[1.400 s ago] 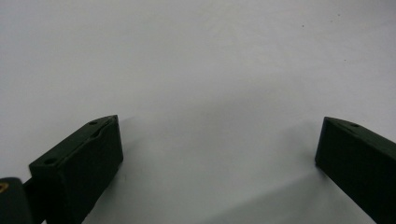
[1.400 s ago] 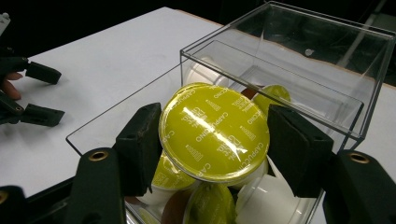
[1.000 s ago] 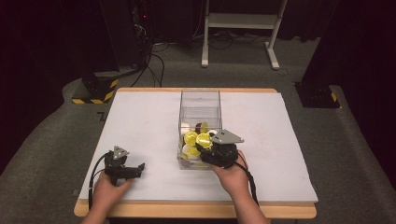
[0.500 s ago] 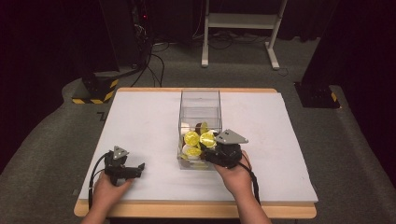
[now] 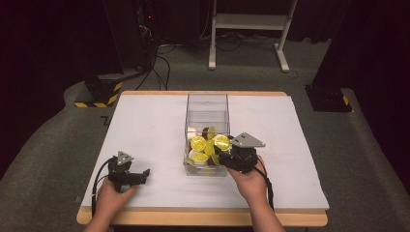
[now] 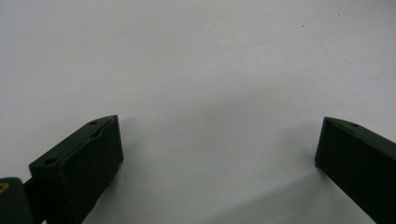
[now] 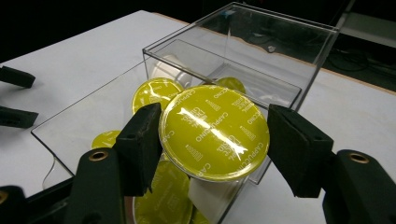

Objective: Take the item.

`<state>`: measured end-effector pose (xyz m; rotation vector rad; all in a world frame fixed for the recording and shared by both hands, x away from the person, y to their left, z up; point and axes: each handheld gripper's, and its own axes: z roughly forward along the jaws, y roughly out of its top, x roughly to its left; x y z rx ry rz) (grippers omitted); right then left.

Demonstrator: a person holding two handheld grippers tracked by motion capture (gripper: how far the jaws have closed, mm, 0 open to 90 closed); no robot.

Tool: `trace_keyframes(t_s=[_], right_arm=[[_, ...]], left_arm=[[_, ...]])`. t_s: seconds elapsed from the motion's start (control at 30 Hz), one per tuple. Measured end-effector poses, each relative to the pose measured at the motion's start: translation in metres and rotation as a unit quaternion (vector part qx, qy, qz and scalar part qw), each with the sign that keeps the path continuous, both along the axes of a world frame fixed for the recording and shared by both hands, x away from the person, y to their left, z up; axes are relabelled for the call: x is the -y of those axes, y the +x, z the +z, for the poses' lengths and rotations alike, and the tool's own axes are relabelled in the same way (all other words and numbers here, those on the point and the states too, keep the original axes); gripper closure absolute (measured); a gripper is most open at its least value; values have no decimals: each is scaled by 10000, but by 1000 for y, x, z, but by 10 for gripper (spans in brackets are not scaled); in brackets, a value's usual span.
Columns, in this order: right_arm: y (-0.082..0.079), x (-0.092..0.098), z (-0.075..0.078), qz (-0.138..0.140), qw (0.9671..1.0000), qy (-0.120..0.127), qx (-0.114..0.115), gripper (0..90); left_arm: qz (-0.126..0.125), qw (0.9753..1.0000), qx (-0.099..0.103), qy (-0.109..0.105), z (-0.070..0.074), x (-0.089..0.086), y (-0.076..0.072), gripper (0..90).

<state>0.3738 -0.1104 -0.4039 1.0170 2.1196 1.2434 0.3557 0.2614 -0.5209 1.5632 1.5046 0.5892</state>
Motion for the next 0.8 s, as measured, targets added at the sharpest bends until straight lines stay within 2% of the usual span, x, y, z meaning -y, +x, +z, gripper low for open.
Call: trace_keyframes(t_s=[0.5,0.8], right_arm=[[2,23,9,-305,9993,160,132,381],[7,46,12,-635,9974,258,203,381]], left_arm=[[6,10000,1,-9,0,0,0,11],[30,10000,24,-39,0,1,0,11]])
